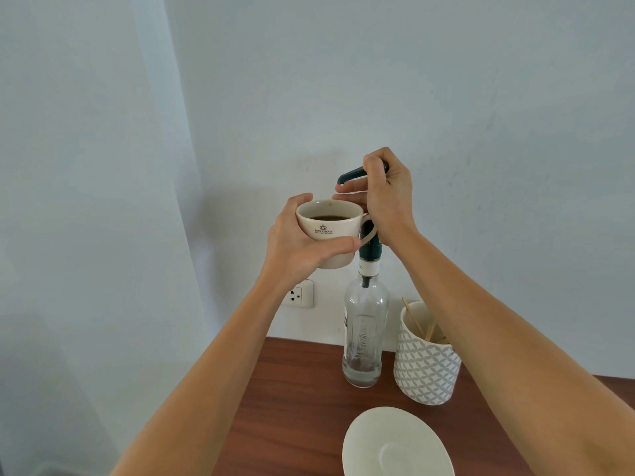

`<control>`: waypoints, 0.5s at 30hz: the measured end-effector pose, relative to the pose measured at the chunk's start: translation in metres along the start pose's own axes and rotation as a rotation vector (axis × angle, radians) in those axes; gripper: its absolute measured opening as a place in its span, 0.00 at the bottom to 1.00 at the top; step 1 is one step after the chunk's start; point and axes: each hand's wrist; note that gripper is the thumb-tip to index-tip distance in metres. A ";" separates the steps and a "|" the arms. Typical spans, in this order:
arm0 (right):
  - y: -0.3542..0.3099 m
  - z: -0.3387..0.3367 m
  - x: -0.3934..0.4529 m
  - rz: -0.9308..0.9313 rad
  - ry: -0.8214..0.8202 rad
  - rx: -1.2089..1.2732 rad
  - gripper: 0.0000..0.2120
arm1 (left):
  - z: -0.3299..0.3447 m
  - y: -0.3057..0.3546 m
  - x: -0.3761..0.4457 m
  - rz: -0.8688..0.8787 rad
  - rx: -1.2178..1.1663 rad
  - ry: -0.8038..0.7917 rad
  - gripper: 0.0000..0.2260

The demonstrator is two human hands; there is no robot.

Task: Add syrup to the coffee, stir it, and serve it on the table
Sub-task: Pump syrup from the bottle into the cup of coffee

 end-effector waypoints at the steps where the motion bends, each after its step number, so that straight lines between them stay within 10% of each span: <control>1: 0.000 0.000 0.000 0.001 -0.001 -0.001 0.07 | 0.000 0.000 0.000 0.000 0.000 0.001 0.50; 15: 0.003 -0.001 0.000 -0.008 -0.004 -0.011 0.07 | 0.000 -0.004 0.002 0.009 0.000 0.010 0.45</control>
Point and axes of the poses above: each hand's wrist, its own x-axis towards the middle knuckle, its own z-axis out of the palm, y = z × x, and after that the axes turned 11 degrees about -z, right-handed
